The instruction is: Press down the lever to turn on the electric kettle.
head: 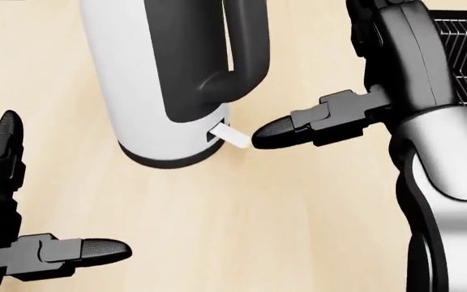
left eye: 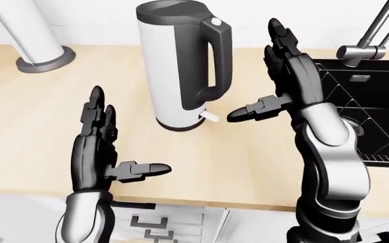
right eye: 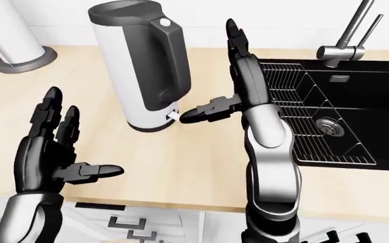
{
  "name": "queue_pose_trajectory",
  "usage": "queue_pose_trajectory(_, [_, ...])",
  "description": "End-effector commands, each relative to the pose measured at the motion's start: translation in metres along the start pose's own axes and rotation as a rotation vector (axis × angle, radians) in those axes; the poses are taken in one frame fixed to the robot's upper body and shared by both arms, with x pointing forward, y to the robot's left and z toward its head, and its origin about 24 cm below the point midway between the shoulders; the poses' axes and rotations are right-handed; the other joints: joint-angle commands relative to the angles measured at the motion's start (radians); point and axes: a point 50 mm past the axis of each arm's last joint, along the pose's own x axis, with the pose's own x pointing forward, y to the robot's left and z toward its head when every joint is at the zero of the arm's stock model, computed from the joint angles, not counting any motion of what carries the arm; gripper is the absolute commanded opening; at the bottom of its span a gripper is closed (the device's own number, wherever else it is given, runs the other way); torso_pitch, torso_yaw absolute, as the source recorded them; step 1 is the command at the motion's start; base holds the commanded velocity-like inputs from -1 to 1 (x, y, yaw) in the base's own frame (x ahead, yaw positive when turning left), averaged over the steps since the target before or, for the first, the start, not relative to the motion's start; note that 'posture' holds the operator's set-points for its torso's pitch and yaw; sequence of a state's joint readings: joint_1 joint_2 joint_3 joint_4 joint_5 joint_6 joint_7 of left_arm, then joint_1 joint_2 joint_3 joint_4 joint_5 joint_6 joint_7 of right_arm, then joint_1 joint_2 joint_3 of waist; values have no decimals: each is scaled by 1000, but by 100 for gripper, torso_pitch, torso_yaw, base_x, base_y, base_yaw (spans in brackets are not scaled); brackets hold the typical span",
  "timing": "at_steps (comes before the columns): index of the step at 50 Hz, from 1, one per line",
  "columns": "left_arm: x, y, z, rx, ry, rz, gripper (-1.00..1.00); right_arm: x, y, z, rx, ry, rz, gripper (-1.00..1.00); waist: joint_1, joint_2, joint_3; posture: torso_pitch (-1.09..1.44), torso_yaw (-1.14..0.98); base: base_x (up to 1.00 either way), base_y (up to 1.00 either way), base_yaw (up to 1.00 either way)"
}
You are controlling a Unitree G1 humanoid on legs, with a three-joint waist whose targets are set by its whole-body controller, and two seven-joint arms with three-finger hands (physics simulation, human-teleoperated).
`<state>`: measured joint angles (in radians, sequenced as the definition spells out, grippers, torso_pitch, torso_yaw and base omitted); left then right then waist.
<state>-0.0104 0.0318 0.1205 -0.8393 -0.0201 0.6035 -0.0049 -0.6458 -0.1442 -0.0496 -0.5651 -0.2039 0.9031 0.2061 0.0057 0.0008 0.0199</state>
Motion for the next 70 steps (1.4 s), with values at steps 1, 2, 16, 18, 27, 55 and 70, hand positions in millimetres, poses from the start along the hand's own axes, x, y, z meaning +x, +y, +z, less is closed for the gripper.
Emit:
queue_pose_trajectory(1, [-1, 0, 12, 2, -80, -2, 100, 0, -3, 15, -11, -79, -18, 100, -1, 0, -21, 0, 0, 0, 0, 0])
queue_pose_trajectory(2, [-1, 0, 12, 2, -80, -2, 100, 1, -3, 16, -11, -80, -17, 100, 0, 0, -20, 0, 0, 0, 0, 0])
queue_pose_trajectory(16, [-1, 0, 12, 2, -81, -2, 100, 11, 1, 14, -35, -70, 3, 100, -1, 0, -17, 0, 0, 0, 0, 0])
queue_pose_trajectory(18, [-1, 0, 12, 2, -82, -2, 100, 10, 3, 13, -35, -67, 9, 100, 0, 0, -18, 0, 0, 0, 0, 0])
queue_pose_trajectory(27, [-1, 0, 11, 2, -82, -3, 100, 15, 8, 9, -40, -59, 29, 100, -2, 0, -14, 0, 0, 0, 0, 0])
queue_pose_trajectory(55, [-2, -1, 11, 3, -81, -5, 100, 35, 15, -2, -75, -32, 74, 100, -3, 3, -17, 0, 0, 0, 0, 0])
queue_pose_trajectory(70, [-1, 1, 12, -6, -85, -3, 100, 48, 17, 3, -106, -29, 65, 100, -3, 5, -18, 0, 0, 0, 0, 0])
